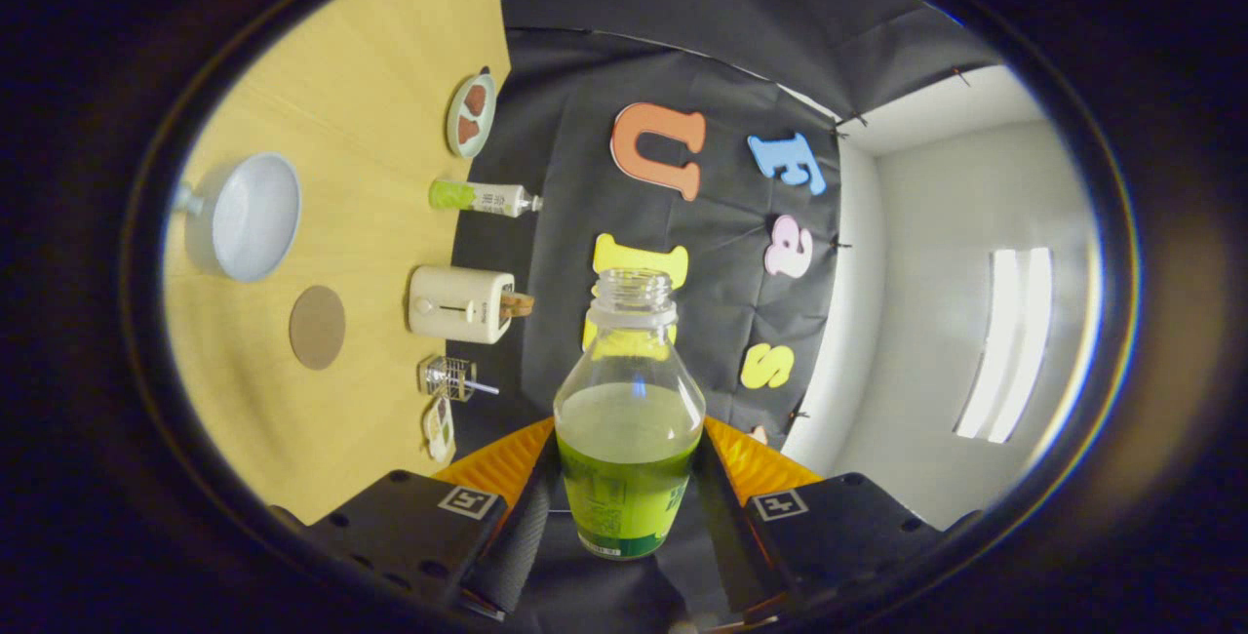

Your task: Take the bottle from table, then pour the juice into the cup, finally place the bottle on the coaster

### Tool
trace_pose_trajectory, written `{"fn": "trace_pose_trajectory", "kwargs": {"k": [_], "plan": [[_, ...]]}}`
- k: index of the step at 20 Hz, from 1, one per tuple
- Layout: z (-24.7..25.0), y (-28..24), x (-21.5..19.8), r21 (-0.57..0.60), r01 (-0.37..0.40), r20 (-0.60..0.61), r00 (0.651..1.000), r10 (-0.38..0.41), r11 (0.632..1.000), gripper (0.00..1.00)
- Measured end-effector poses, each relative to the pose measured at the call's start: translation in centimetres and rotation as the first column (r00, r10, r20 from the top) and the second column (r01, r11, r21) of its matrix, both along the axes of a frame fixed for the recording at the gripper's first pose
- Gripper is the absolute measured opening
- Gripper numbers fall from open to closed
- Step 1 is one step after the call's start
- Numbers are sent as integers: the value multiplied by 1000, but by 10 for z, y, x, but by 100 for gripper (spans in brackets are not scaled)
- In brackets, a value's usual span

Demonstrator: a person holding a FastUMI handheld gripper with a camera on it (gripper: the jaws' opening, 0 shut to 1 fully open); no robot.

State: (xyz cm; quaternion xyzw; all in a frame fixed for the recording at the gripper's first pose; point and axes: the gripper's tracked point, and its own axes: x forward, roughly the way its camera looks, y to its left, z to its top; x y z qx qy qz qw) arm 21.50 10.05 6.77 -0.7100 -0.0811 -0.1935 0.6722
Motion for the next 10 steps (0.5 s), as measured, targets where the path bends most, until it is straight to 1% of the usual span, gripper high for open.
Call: {"fn": "trace_pose_trajectory", "kwargs": {"k": [1,3,4,5,7,9,10], "plan": [[-5,-2,2,61,-9,-28,1000,11,998,80],[-7,-4,2,191,-31,-56,998,42,981,80],[-5,-6,2,259,-38,-58,997,55,965,80],[-3,-8,3,335,-49,-58,996,73,941,80],[-2,-14,7,490,-53,-65,993,97,870,80],[4,-16,10,624,-70,-65,988,141,778,80],[6,-17,12,686,-77,-62,985,163,724,80]]}}
